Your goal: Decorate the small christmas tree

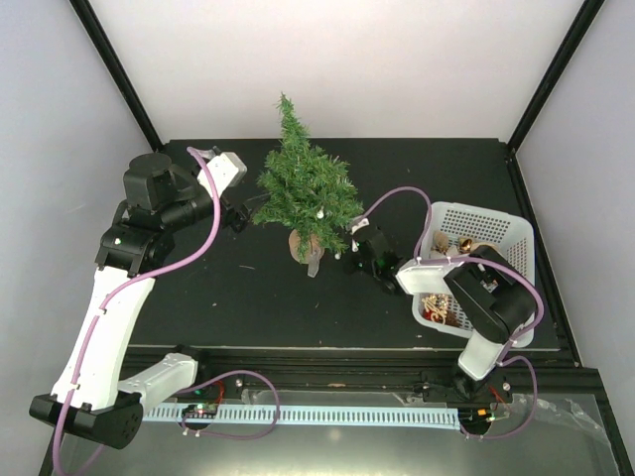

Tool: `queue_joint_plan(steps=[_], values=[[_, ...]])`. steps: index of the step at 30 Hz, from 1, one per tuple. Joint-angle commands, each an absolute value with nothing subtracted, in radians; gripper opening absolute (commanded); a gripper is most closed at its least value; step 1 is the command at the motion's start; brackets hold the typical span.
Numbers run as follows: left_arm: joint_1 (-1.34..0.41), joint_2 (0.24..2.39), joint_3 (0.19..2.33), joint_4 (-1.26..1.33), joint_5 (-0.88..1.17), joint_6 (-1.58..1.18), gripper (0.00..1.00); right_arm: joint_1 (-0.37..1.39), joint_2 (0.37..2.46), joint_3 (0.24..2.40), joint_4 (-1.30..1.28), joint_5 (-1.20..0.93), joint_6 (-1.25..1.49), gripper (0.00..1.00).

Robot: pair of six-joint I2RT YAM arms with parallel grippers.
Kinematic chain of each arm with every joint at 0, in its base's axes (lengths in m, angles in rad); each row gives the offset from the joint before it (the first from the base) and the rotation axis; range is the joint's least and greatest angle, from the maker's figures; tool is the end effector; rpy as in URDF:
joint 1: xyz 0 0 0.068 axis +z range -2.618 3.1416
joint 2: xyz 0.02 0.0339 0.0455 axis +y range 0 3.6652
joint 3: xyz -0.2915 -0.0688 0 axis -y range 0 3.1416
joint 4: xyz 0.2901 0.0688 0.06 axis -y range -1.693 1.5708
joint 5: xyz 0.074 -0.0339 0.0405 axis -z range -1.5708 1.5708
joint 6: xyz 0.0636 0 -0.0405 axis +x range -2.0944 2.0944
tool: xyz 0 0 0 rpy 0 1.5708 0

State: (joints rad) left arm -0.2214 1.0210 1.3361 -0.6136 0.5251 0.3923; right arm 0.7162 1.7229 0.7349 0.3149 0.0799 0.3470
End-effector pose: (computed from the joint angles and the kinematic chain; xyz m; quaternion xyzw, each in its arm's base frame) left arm 0.2352 -0.0856 0.4710 0.3816 0.6940 -0.1590 0.5895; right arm 0.2910 0.2465 0.1068 -0.1482 0.8881 0.1888 0.3920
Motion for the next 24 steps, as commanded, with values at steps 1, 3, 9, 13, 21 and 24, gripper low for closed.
queue_joint_plan(steps=[1, 3, 9, 13, 21, 24], values=[[-0.21, 1.018, 1.334, -0.612, 0.543, 0.397, 0.99, 0.7, 1.708, 0.712, 0.394, 0.165, 0.381, 0.04], [-0.21, 1.017, 1.332, -0.612, 0.542, 0.397, 0.99, 0.698, 1.683, 0.689, 0.401, 0.187, 0.38, 0.03], [-0.21, 1.019, 1.334, -0.606, 0.546, 0.392, 0.99, 0.677, 1.595, 0.613, 0.42, 0.23, 0.383, 0.02], [-0.21, 1.018, 1.336, -0.606, 0.551, 0.388, 0.99, 0.664, 1.515, 0.574, 0.414, 0.267, 0.365, 0.02], [-0.21, 1.006, 1.331, -0.61, 0.558, 0.392, 0.99, 0.639, 1.483, 0.584, 0.4, 0.148, 0.326, 0.15], [-0.21, 1.001, 1.322, -0.601, 0.563, 0.393, 0.99, 0.638, 1.503, 0.553, 0.486, 0.088, 0.35, 0.28]])
